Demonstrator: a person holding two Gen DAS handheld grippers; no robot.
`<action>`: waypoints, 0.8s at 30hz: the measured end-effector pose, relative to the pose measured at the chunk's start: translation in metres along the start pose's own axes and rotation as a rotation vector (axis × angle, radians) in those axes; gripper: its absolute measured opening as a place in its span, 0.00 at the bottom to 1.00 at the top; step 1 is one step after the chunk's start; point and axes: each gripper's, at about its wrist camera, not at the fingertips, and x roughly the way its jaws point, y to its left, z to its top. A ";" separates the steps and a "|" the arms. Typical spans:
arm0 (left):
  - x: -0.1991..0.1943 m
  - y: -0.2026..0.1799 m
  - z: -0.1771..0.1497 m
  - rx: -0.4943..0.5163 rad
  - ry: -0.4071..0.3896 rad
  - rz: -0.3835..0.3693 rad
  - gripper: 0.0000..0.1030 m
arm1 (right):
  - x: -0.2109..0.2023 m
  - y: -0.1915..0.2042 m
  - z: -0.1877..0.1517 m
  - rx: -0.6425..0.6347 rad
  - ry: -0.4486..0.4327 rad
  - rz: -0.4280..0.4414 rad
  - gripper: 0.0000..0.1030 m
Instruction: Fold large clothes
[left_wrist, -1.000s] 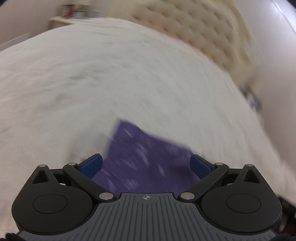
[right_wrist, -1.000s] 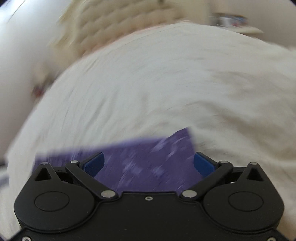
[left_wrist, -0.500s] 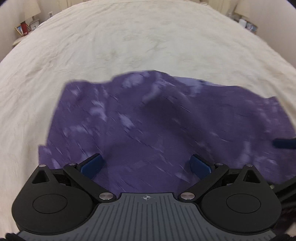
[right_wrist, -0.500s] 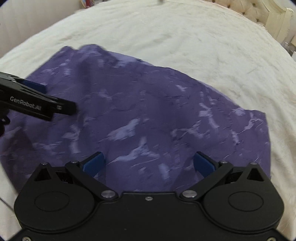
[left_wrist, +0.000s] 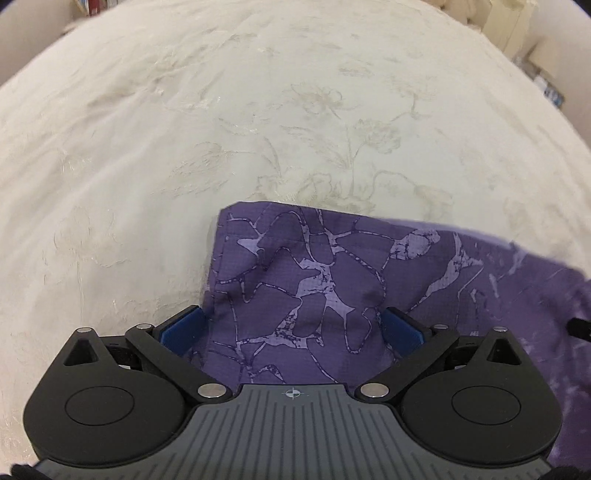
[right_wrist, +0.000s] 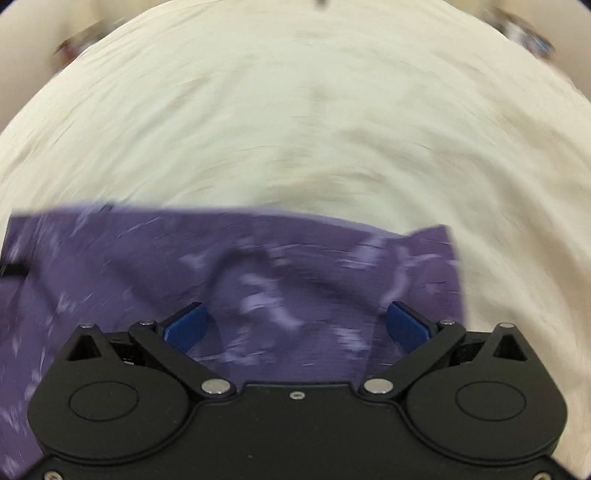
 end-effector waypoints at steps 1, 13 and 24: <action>-0.007 0.003 0.000 -0.009 -0.005 0.000 1.00 | -0.003 -0.006 0.002 0.028 -0.003 0.006 0.99; -0.084 0.067 -0.076 -0.239 0.012 -0.233 1.00 | -0.091 -0.102 -0.082 0.357 -0.022 0.239 0.99; -0.073 0.075 -0.135 -0.330 0.145 -0.287 1.00 | -0.089 -0.124 -0.159 0.525 0.114 0.352 1.00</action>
